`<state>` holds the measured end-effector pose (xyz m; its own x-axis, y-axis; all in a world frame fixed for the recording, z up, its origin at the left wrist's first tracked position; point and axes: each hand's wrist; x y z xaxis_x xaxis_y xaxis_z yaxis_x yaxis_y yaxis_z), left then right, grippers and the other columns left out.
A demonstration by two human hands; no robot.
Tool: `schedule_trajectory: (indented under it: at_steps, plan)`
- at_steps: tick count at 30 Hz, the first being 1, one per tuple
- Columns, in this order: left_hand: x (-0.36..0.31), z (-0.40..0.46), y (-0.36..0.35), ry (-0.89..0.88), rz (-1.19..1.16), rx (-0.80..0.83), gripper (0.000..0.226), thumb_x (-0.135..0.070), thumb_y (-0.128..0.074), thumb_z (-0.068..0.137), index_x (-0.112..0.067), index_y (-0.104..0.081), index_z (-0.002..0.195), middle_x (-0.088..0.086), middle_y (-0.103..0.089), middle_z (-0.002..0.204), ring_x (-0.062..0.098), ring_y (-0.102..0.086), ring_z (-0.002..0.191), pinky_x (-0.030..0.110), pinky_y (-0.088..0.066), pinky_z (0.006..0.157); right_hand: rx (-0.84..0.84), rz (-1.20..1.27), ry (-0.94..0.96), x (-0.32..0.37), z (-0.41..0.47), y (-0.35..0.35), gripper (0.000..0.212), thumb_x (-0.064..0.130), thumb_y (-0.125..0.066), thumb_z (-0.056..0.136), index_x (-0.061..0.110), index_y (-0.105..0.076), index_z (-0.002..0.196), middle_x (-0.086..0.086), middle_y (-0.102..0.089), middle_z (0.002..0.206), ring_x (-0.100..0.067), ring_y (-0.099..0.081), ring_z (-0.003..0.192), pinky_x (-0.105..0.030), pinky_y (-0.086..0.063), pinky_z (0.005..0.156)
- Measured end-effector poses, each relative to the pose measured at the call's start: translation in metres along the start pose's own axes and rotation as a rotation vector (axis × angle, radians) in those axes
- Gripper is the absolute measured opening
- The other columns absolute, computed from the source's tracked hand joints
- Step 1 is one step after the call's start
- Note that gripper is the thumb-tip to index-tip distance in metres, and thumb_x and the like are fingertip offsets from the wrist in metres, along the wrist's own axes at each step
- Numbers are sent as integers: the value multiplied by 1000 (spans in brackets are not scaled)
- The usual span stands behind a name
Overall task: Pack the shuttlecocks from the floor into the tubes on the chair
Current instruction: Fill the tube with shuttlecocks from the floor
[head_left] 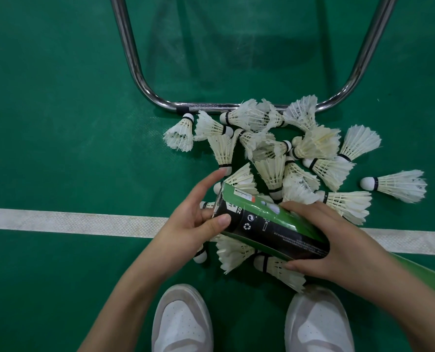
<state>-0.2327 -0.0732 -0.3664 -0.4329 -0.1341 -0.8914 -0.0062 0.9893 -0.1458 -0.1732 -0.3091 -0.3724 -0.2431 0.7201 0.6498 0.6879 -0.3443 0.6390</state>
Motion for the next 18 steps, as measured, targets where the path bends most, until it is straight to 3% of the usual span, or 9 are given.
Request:
schedule_trajectory:
  at_steps: [2,5,8,14,18]
  plan:
    - [1,1,-3,-8,52,-21,64,-16,-67,83,-48,-37,129,19,-72,93,23,-69,93,24,-52,87,0,-4,-8,0,0,0,81,56,-73,60,72,-19,118,36,-34,113,2,-47,103,-30,-49,84]
    - [3,3,-8,-18,135,-111,76,-9,-74,72,-51,-40,125,-3,-74,92,5,-69,86,12,-50,74,14,-25,-16,2,3,-3,80,54,-73,63,71,-17,119,36,-32,114,2,-46,101,-29,-48,85]
    - [6,5,-7,-27,193,-161,81,-1,-77,69,-52,-44,122,-4,-69,98,4,-68,89,12,-50,75,27,-54,-25,4,5,-5,83,54,-72,65,63,-18,128,33,-33,112,3,-45,103,-29,-47,87]
    - [8,5,-4,-32,203,-193,81,-3,-79,67,-60,-47,114,6,-70,97,14,-69,88,28,-56,81,39,-73,-36,7,4,-5,84,54,-71,66,60,-18,131,30,-33,114,3,-44,103,-28,-47,86]
    - [8,5,-2,-28,182,-174,82,1,-78,67,-57,-47,116,9,-72,95,18,-70,87,27,-57,77,38,-66,-39,7,4,-6,84,55,-71,65,60,-18,131,31,-33,113,2,-45,102,-28,-47,86]
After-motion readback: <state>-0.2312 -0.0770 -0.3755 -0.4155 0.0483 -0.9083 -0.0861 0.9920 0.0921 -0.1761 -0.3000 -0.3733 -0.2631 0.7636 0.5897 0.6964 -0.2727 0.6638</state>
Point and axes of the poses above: each hand's wrist, its own z-axis towards the middle knuckle, its own y-axis out of the back of the hand, x = y × z
